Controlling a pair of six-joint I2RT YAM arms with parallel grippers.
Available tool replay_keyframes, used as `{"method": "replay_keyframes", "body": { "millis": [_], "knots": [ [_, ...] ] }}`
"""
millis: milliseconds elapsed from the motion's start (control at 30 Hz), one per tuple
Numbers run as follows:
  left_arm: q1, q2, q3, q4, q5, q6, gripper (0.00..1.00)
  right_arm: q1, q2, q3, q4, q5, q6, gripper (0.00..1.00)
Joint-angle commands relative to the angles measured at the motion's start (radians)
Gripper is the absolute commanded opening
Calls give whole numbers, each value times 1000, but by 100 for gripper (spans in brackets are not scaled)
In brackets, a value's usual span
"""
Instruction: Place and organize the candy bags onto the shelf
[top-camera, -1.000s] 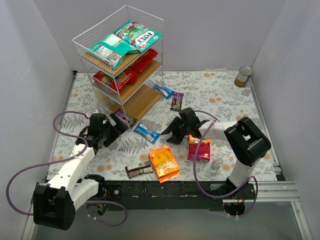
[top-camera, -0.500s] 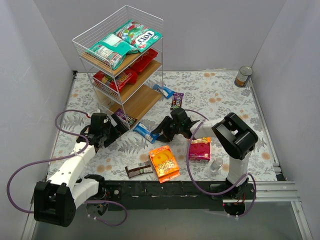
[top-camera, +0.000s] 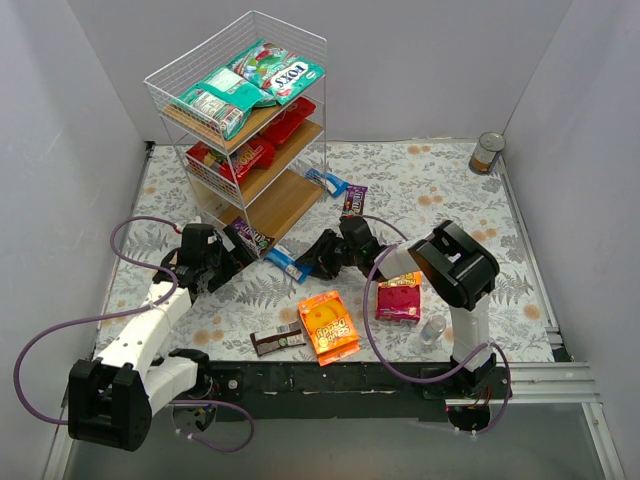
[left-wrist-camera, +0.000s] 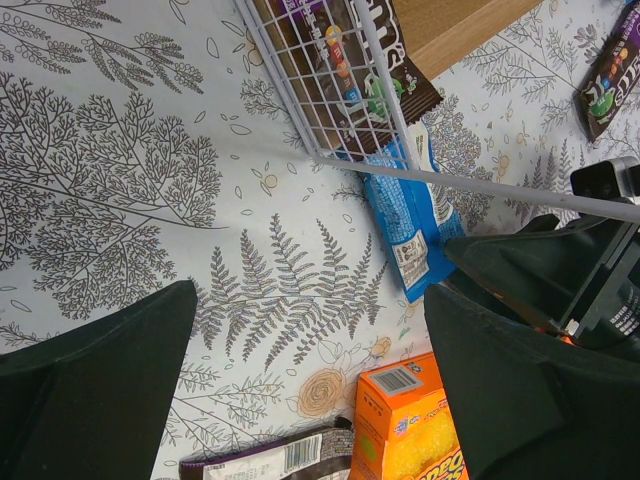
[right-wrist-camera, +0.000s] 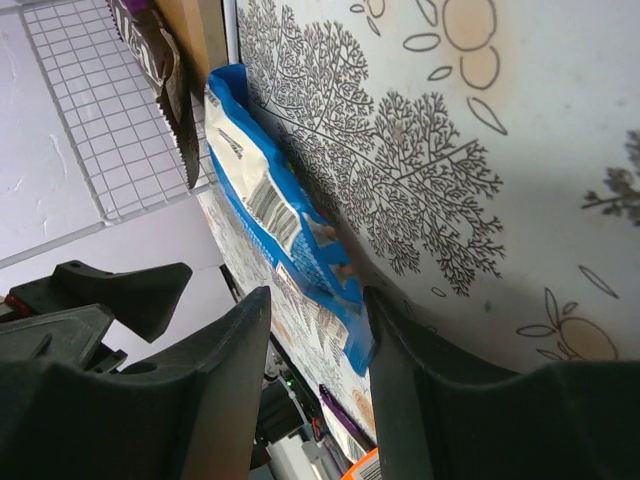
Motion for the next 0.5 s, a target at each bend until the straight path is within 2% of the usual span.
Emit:
{"method": "replay_keyframes", "body": {
  "millis": [0,133,200,300,333,433,467],
  "knots": [
    [5,-14,27,-4,8,8,98,6,50,-25,-23,46,-52,51],
    [5,-17,26,-3,9,4,98,6,71,-15,-25,28,-45,49],
    [5,-17,24,-4,9,5,98,6,74,-18,-20,20,-35,43],
    [5,-20,23,-4,9,5,98,6,73,-25,-17,11,-25,24],
    [5,-20,21,-4,9,5,98,6,71,-28,-19,11,-23,14],
    [3,-20,20,-4,12,5,98,5,32,-58,-2,19,-5,1],
    [3,-23,18,-4,10,5,98,3,18,-75,-5,38,-6,1]
  ]
}}
